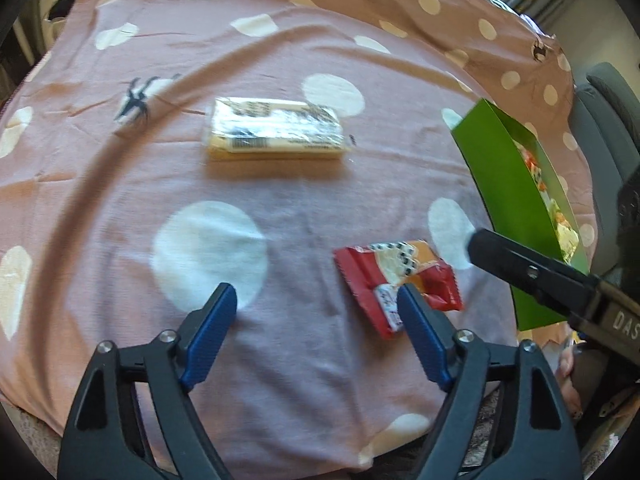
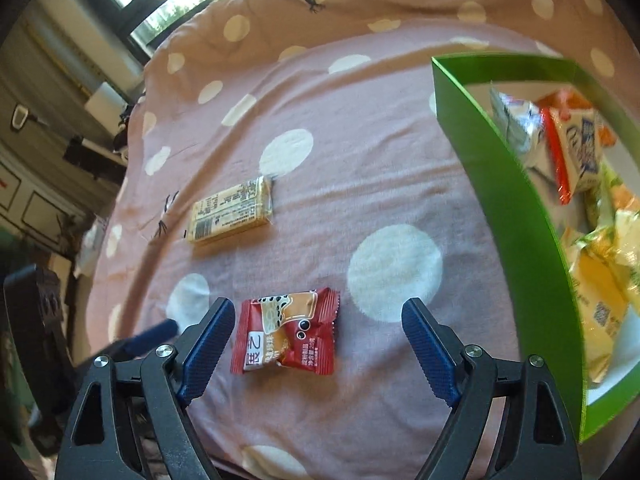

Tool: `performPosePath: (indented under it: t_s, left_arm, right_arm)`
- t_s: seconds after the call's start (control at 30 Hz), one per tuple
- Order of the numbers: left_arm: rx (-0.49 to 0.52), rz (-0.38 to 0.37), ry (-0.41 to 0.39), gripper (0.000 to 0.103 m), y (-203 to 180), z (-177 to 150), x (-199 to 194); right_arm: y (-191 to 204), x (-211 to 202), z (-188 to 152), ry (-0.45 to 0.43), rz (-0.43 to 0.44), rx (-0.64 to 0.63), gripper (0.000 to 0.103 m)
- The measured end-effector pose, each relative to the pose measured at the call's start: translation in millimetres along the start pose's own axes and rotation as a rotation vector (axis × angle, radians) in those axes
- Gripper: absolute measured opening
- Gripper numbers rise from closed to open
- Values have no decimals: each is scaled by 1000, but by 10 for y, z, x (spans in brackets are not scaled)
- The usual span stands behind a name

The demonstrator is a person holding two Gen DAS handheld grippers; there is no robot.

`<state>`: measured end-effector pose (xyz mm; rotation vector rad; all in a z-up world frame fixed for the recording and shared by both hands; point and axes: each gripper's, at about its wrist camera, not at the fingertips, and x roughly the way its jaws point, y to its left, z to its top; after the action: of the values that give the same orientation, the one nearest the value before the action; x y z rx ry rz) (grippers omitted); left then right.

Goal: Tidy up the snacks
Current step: 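Close the right gripper on the red-brown candy packet and lift it, then carry the red-brown candy packet into the green box and open the right gripper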

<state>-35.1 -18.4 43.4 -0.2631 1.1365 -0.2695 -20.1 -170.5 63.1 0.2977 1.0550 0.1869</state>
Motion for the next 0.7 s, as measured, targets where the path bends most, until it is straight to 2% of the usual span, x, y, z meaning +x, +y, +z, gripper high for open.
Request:
performPosePath:
  t_s: [0.13,0.23,0.37,0.4,0.53,0.7]
  left_arm:
    - [17,-22,30,74,-145,-6,123]
    - [37,-22,35,58,-231,-4,155]
    - [41,-58,44,40,-300,-1,192]
    - [40,-62,49,39,-314,-3,197]
    - [54,-54,36,35,-373,-5,163]
    - [96,-87,-26,35,-534,63,-60]
  right_arm:
    - [-57,229,-16,67,73,45,64]
    - [-78,379,-50,112,86,68,54]
    - [-65,419,-76,102,87,58,46]
    - [-42,434,-81,110,103,52,42]
    - [6,400,-97,96,65,30,42]
    - [33,119,-45,19,37,10,42]
